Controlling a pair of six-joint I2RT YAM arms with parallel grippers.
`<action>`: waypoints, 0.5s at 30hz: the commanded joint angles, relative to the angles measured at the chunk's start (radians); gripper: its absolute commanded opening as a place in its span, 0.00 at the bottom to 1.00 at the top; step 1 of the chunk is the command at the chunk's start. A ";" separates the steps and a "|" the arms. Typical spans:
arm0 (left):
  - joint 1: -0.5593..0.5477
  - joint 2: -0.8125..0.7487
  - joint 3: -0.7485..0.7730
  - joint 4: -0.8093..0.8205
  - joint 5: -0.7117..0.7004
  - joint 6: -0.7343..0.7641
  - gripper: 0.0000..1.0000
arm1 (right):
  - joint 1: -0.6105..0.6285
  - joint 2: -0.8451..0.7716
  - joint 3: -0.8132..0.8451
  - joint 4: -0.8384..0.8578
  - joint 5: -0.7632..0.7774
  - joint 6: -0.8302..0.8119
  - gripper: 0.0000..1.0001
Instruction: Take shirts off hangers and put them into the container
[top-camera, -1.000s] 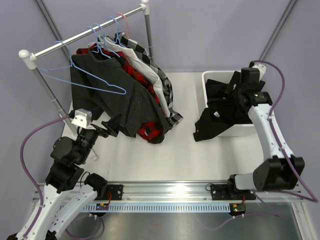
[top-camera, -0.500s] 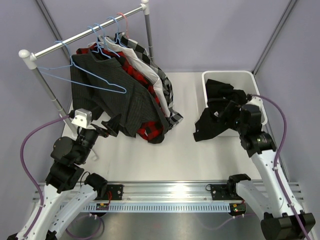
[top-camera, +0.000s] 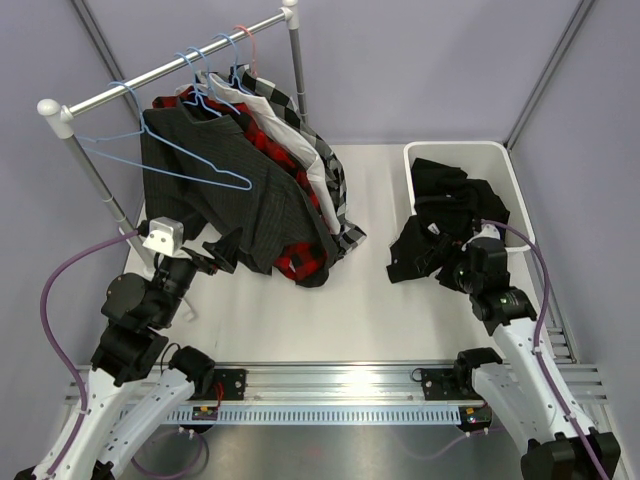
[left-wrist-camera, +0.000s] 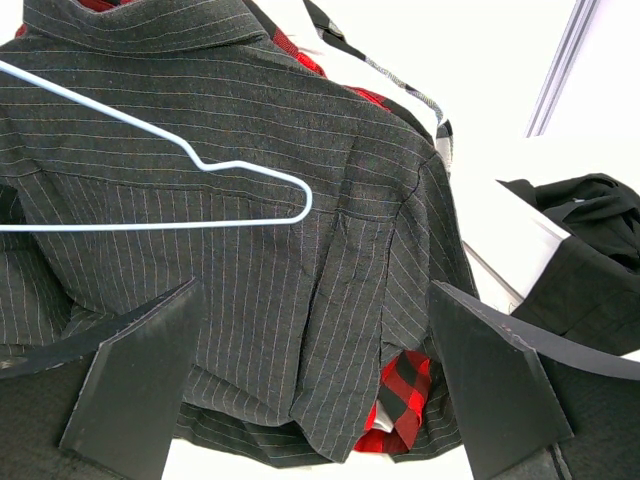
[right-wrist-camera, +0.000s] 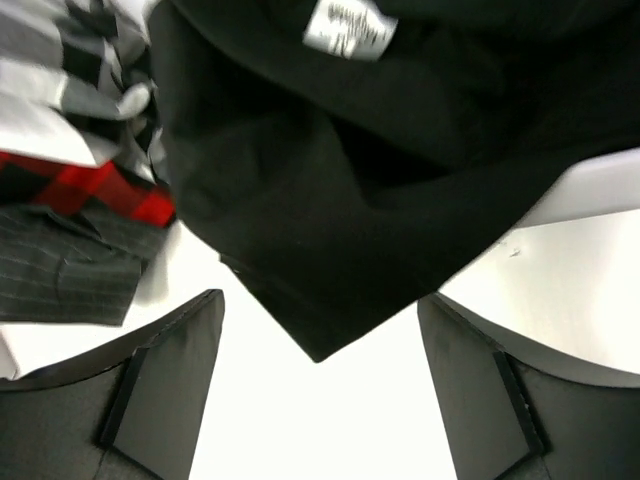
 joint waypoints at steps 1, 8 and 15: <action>0.005 -0.001 -0.008 0.047 -0.021 0.012 0.99 | 0.004 0.008 -0.025 0.108 -0.093 0.038 0.85; 0.004 0.000 -0.008 0.048 -0.020 0.013 0.99 | 0.006 0.002 -0.075 0.196 -0.121 0.029 0.81; 0.005 0.000 -0.008 0.045 -0.021 0.013 0.99 | 0.006 0.019 -0.084 0.239 -0.147 0.037 0.69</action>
